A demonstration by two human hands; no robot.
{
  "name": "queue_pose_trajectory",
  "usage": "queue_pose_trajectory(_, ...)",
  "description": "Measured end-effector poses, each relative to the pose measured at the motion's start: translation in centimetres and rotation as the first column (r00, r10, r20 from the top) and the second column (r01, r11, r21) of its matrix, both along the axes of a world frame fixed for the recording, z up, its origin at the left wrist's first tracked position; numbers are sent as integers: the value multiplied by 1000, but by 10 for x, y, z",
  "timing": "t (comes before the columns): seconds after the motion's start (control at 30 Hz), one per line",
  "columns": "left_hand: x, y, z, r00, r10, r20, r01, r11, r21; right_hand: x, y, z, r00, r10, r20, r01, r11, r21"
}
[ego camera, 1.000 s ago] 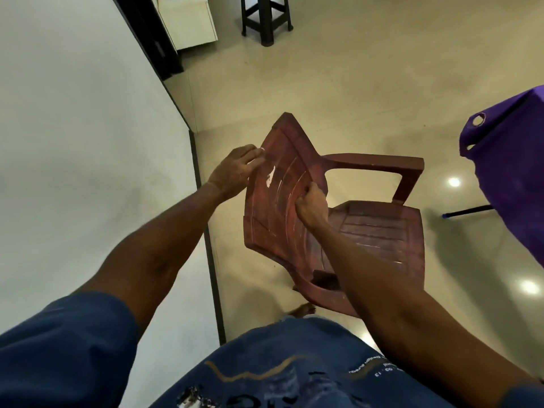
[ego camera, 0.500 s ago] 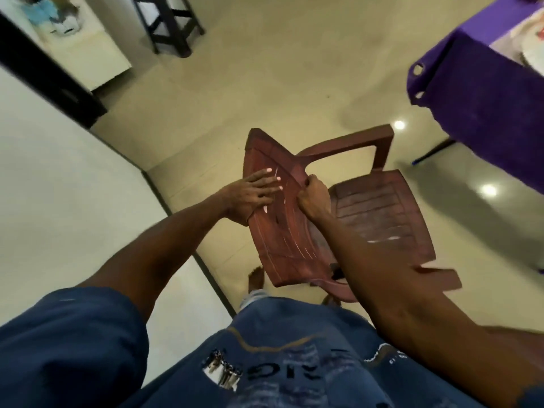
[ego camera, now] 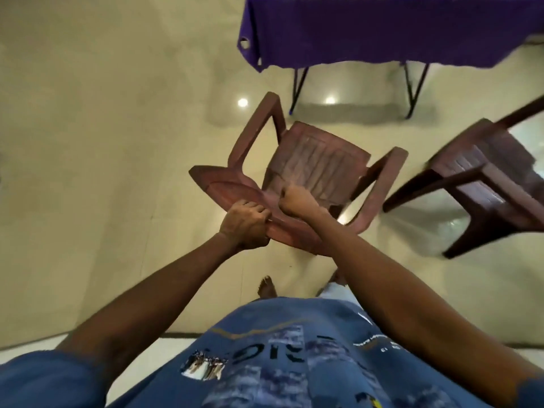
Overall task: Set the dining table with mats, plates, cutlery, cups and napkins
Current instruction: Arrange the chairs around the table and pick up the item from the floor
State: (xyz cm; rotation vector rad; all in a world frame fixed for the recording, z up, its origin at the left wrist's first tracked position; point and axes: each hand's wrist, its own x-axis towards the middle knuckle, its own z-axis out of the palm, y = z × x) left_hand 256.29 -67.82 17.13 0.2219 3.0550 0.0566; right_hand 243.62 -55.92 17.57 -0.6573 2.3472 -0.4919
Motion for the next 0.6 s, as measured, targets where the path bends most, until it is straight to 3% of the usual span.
queue_pose_trajectory(0.13, -2, -26, 10, 990, -137, 31, 134, 986, 95, 45, 23, 13, 997, -78, -17, 79, 996, 31)
queue_pose_trajectory(0.27, -12, -53, 20, 992, 34, 125, -35, 999, 6, 90, 24, 14, 937, -235, -259, 238, 971, -17)
queue_pose_trajectory(0.33, -12, -46, 25, 986, 95, 139, -91, 995, -32, 100, 25, 15, 895, -240, -377, 239, 970, -51)
queue_pose_trajectory(0.6, -22, -26, 17, 987, 160, 32, -160, 987, -29, 80, 35, 18, 859, -145, -492, 152, 988, -26)
